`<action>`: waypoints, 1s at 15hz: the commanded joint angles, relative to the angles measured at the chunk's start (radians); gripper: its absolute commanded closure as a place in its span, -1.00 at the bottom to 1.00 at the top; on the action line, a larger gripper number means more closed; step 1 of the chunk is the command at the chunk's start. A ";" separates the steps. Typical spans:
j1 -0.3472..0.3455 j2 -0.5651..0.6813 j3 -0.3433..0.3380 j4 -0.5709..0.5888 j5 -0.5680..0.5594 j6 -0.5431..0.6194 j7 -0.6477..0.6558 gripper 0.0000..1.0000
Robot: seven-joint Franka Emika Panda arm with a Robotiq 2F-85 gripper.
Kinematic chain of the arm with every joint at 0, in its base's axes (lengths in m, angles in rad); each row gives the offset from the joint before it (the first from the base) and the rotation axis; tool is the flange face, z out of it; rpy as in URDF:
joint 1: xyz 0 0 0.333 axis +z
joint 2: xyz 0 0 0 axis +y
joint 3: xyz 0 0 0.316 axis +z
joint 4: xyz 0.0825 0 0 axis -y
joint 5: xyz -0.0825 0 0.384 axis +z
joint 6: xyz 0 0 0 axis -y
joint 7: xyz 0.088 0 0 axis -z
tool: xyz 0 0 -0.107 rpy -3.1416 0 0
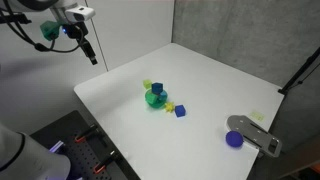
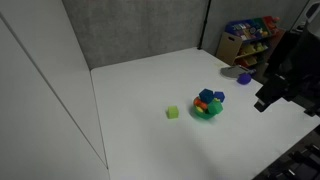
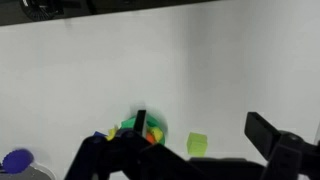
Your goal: Remove the dark green toy block from the bowl
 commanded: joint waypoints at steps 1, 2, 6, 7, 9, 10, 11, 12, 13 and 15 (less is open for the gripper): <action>0.022 0.005 -0.022 0.001 -0.014 -0.001 0.011 -1.00; 0.022 0.005 -0.022 0.001 -0.014 -0.001 0.011 -1.00; 0.018 0.072 -0.052 0.046 0.003 -0.001 -0.021 -1.00; 0.012 0.093 -0.062 0.060 0.000 0.003 -0.027 -1.00; -0.001 0.151 -0.086 0.096 -0.002 0.016 -0.036 -1.00; -0.002 0.179 -0.101 0.113 0.001 0.024 -0.048 -1.00; -0.004 0.210 -0.114 0.132 0.003 0.035 -0.055 -1.00; -0.006 0.245 -0.126 0.149 0.003 0.050 -0.065 -1.00; -0.006 0.279 -0.139 0.166 0.004 0.062 -0.075 -1.00; -0.009 0.353 -0.163 0.197 0.002 0.091 -0.091 -1.00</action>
